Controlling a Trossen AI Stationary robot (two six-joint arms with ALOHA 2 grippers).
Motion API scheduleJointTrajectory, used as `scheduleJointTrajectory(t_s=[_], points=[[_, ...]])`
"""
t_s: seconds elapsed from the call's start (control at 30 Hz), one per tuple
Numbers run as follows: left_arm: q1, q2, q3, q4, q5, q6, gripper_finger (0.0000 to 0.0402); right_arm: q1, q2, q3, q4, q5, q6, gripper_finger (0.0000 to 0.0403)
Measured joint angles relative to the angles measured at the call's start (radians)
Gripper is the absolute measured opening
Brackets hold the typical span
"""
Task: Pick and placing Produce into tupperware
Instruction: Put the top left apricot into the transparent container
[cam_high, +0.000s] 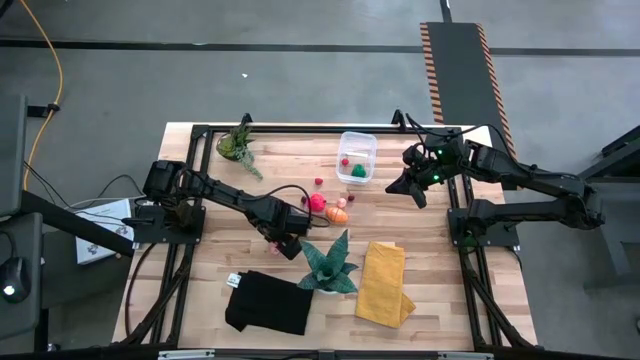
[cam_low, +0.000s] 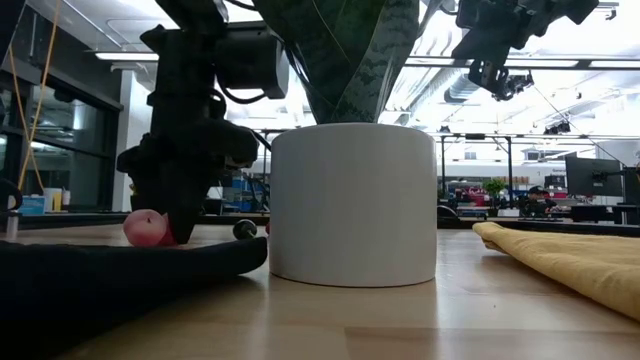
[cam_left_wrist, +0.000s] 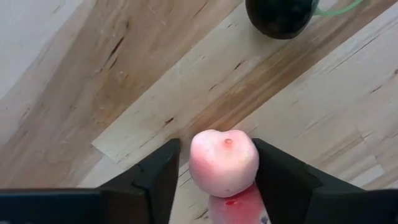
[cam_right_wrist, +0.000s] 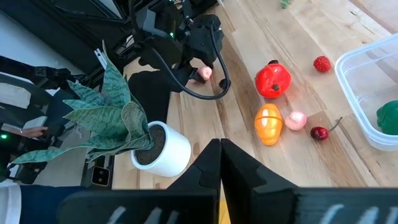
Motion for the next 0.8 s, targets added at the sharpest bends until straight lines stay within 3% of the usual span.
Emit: scheduleJointTrajectory(t_s=[0.3, 0.57, 0.8], points=[[0.001, 0.0, 0.0, 0.003, 0.007, 0.002, 0.012, 0.0, 0.0, 0.0, 0.0, 0.0, 0.0, 0.0], [0.0, 0.0, 0.002, 0.003, 0.011, 0.003, 0.0132, 0.0, 0.0, 0.0, 0.0, 0.0, 0.0, 0.0], [0.0, 0.001, 0.075, -0.062, -0.02, 0.053, 0.0122, 0.0, 0.0, 0.0, 0.0, 0.0, 0.0, 0.0]])
